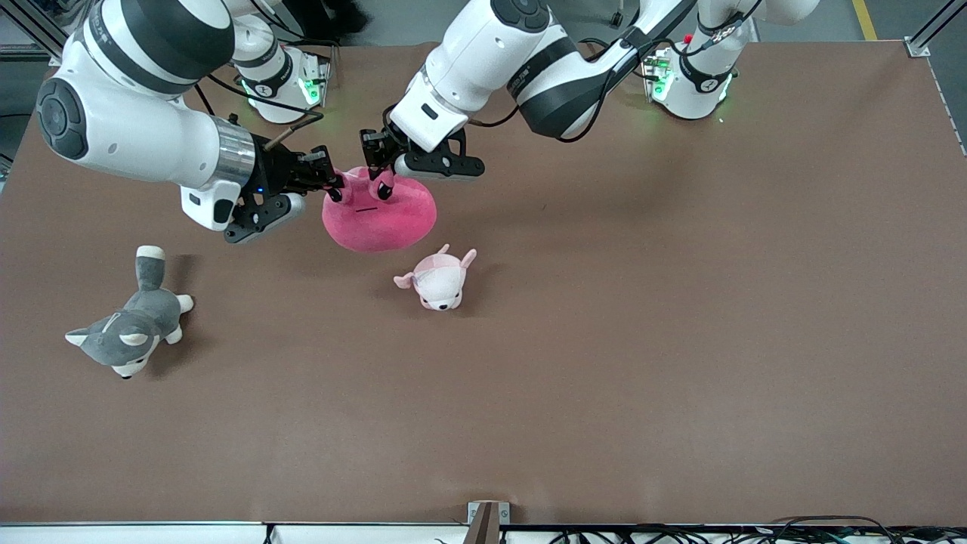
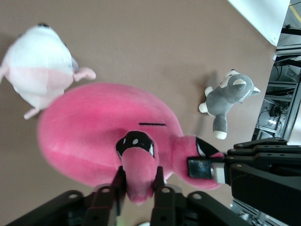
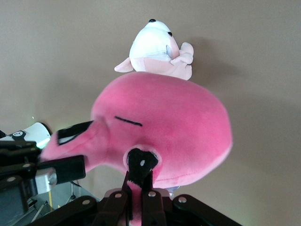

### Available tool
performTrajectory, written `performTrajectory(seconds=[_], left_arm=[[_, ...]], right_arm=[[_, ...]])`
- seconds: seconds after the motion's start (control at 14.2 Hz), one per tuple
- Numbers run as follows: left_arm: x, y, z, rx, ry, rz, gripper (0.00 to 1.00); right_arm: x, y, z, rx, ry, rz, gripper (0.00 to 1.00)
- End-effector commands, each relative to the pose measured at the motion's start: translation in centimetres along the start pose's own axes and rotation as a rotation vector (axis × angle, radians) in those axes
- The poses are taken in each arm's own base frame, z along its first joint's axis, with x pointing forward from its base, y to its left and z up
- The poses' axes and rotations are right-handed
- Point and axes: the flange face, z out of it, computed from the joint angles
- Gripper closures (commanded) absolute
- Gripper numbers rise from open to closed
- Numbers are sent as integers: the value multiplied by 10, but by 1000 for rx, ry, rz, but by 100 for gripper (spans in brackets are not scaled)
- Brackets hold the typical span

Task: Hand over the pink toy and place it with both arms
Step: 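Grasp the plush with the right gripper while the left gripper releases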

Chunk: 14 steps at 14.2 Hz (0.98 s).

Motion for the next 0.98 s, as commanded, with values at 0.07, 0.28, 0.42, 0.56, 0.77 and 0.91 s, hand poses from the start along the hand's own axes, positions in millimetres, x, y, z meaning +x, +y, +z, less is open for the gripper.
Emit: performTrajectory(seconds=[0.07, 0.28, 0.42, 0.56, 0.77, 0.91], left_arm=[[7, 6, -17, 4, 61, 44, 0], [30, -2, -48, 56, 90, 35, 0], [42, -13, -76, 145, 107, 61, 0], [66, -29, -112, 218, 139, 84, 0], [106, -65, -174, 338, 147, 110, 0], [130, -97, -217, 427, 122, 155, 0]], right_arm=[[-2, -6, -4, -14, 9, -14, 97], [0, 14, -13, -9, 19, -22, 97], [13, 82, -29, 28, 45, 26, 97], [26, 127, -32, 55, 29, -3, 97], [52, 183, -23, 79, 26, 30, 97], [66, 225, -13, 100, 16, 50, 97]])
